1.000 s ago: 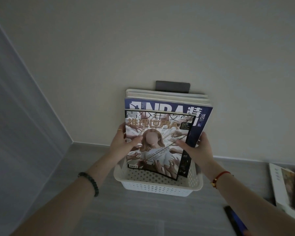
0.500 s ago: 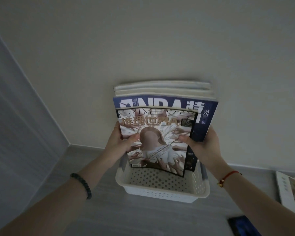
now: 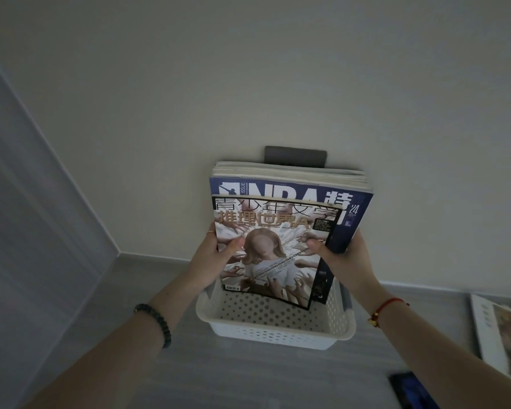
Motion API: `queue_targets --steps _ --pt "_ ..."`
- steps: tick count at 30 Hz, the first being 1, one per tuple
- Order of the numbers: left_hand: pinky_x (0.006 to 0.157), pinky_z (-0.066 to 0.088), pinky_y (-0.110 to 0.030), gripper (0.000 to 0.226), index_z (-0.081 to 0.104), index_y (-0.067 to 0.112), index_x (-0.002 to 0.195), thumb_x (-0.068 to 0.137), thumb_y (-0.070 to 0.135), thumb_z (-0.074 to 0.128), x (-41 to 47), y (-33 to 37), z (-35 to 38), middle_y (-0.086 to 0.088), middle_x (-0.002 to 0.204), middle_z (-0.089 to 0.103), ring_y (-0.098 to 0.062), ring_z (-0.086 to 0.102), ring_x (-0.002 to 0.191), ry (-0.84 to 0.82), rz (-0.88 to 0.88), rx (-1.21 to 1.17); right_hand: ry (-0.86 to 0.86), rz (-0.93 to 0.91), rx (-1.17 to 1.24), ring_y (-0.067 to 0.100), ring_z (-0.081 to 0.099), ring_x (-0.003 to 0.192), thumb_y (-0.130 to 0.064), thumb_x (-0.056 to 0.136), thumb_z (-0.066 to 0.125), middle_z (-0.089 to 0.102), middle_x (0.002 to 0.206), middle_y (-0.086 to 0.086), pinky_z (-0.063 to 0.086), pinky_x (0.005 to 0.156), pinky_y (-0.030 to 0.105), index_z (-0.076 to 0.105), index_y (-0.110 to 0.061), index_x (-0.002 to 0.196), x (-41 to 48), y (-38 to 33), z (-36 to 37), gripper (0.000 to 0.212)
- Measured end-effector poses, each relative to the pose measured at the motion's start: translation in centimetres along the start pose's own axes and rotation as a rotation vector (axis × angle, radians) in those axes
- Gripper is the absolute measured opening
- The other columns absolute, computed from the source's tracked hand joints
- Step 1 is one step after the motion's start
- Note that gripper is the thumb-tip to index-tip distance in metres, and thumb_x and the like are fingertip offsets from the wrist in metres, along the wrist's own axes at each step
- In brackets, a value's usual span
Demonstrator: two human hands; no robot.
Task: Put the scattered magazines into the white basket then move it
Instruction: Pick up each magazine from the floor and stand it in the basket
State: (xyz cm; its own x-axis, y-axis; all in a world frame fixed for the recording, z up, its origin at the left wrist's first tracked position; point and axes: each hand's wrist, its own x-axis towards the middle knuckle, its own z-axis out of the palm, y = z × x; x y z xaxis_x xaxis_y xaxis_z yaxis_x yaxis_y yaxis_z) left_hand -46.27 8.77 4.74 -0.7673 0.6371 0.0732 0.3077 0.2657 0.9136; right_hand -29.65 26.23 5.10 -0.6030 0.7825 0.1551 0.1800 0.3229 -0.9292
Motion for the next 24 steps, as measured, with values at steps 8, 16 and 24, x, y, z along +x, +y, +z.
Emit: queue_targets --steps 8,16,24 --pt "0.103 0.04 -0.038 0.064 0.026 0.009 0.136 0.085 0.032 0.057 -2.5 1.4 1.7 -0.007 0.13 0.051 -0.021 0.05 0.117 0.143 -0.187 -0.151 -0.112 0.132 -0.284 0.027 0.053 0.108 -0.035 0.078 0.066 0.055 0.124 0.01 0.043 0.086 0.033 0.041 -0.009 0.124 -1.2 0.0 -2.0 0.058" --pt "0.085 0.04 -0.028 0.043 0.033 0.012 0.127 0.088 0.011 0.051 -9.7 4.8 4.2 -0.01 0.115 0.052 -0.016 0.053 0.092 0.206 -0.18 -0.182 -0.089 0.252 -0.279 0.022 0.056 0.102 -0.015 0.082 0.064 0.051 0.127 0.007 0.045 0.07 0.026 0.045 -0.011 0.129 -8.0 1.7 -13.7 0.051" --pt "0.088 0.035 -0.029 0.044 0.036 0.008 0.128 0.087 0.004 0.051 -19.6 7.1 14.3 -0.018 0.13 0.048 -0.019 0.048 0.104 -0.038 -0.194 -0.261 0.014 0.44 -0.24 0.032 0.054 0.113 -0.001 0.078 0.065 0.051 0.13 0.02 0.044 0.095 0.039 0.045 0.0 0.126 -17.6 5.8 -27.2 0.053"
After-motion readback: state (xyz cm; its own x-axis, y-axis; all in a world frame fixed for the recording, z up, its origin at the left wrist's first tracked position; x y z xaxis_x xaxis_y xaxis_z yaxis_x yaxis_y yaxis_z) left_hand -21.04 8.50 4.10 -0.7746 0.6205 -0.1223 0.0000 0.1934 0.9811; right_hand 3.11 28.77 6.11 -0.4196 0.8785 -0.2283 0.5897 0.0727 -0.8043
